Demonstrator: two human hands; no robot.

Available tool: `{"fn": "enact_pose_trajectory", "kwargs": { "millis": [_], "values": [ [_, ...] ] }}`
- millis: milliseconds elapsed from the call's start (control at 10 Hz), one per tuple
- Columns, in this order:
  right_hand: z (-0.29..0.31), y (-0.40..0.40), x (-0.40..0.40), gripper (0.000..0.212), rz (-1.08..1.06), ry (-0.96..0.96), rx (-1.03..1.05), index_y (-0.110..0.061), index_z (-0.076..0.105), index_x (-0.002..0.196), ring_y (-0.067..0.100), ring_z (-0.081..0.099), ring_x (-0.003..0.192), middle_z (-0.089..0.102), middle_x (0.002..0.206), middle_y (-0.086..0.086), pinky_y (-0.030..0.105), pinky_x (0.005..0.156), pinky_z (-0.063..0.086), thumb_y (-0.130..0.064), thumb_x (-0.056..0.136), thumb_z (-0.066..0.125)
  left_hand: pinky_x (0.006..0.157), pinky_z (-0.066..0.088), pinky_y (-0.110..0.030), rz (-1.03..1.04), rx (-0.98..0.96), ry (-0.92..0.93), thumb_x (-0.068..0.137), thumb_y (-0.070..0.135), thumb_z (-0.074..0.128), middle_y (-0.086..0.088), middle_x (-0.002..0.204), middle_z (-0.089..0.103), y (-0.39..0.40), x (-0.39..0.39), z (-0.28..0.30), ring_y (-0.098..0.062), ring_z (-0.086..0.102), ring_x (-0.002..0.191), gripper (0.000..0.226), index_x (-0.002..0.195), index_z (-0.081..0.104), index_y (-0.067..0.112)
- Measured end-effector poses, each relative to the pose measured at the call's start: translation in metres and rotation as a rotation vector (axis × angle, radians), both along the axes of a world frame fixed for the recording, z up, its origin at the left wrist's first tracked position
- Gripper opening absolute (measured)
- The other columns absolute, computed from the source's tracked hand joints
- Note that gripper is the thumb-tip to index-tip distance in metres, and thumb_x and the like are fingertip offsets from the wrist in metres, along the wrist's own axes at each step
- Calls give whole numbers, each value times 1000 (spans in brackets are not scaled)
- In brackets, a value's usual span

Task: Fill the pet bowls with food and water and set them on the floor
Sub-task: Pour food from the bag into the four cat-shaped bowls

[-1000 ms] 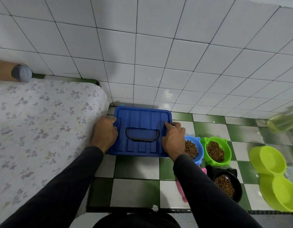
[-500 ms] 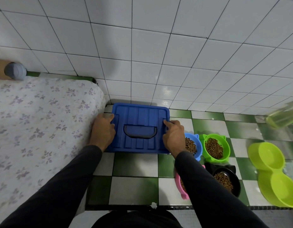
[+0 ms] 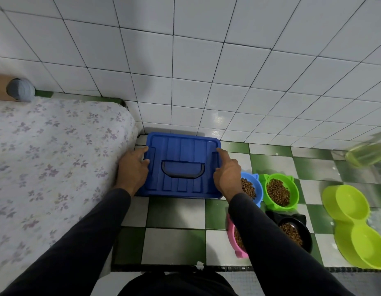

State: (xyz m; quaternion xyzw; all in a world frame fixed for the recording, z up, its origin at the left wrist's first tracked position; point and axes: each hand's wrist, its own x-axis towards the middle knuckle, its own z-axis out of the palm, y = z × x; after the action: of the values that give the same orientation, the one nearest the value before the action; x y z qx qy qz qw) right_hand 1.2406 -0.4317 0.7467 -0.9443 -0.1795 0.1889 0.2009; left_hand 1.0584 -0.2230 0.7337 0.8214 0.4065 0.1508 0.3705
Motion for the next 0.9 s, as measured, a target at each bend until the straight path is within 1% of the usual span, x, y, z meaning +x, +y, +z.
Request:
{"fn": "enact_pose_trajectory", "kwargs": {
  "millis": [100, 200, 300, 400, 500, 600, 700, 800, 900],
  "values": [
    [3, 1, 1, 76, 13, -44, -46, -36, 18, 157, 30, 52, 108, 57, 118, 15, 44, 100, 43, -9, 97, 56, 104, 43, -27, 35, -59, -19, 100, 3, 62, -10, 142, 60, -2, 1, 2, -21, 57, 124, 47, 145, 57, 13],
    [2, 0, 0, 73, -48, -11, 19, -27, 24, 155, 33, 55, 114, 56, 124, 17, 43, 101, 47, -5, 95, 59, 103, 47, -34, 34, -69, -43, 99, 2, 63, -2, 136, 60, -5, 2, 4, -20, 57, 121, 57, 151, 49, 18],
    [4, 1, 0, 59, -35, 11, 37, -19, 37, 149, 27, 56, 106, 52, 127, 17, 30, 87, 45, -5, 95, 59, 95, 50, -34, 83, -80, -45, 98, 4, 64, -2, 125, 61, -6, 4, 5, -18, 58, 112, 53, 148, 50, 16],
    [3, 0, 0, 55, 31, -34, 61, -17, 45, 147, 36, 55, 109, 52, 126, 23, 32, 86, 42, -3, 94, 55, 89, 54, -36, 67, 17, -15, 99, 6, 61, -9, 113, 68, -9, 2, 5, -25, 65, 102, 34, 134, 62, 8],
    [1, 1, -3, 57, 59, -52, 23, -19, 41, 149, 32, 56, 95, 49, 117, 21, 30, 81, 39, -3, 95, 52, 82, 55, -37, 17, 147, -27, 97, -1, 60, -14, 101, 68, -14, 2, 7, -29, 64, 91, 25, 120, 69, 0],
    [3, 3, -2, 47, 101, -93, -120, -19, 43, 143, 19, 50, 84, 46, 105, 10, 28, 74, 38, -9, 98, 51, 77, 55, -44, -11, 199, 45, 95, -2, 58, -18, 93, 64, -15, 4, 10, -30, 60, 84, 21, 112, 70, -4],
    [4, 2, -4, 19, 243, -133, -303, -21, 62, 111, 20, 47, 103, 50, 105, 12, 28, 76, 36, -20, 92, 66, 66, 41, -31, -45, 259, 86, 94, -2, 58, -12, 86, 57, -15, 3, 12, -24, 52, 77, 18, 106, 71, -5],
    [8, 5, -6, 34, 128, -95, -57, -12, 54, 131, 22, 49, 92, 52, 124, 20, 23, 72, 38, -11, 99, 44, 56, 31, -15, -62, 282, 131, 96, -2, 58, -5, 87, 47, -18, 3, 16, -13, 41, 70, 23, 116, 69, -2],
    [4, 9, -9, 38, 191, -149, -141, -6, 47, 138, 37, 56, 110, 46, 132, 22, 43, 90, 50, -10, 100, 48, 62, 35, -19, -138, 382, 279, 96, 0, 58, -13, 92, 52, -24, 4, 17, -19, 46, 77, 31, 127, 64, -4]
  ]
}}
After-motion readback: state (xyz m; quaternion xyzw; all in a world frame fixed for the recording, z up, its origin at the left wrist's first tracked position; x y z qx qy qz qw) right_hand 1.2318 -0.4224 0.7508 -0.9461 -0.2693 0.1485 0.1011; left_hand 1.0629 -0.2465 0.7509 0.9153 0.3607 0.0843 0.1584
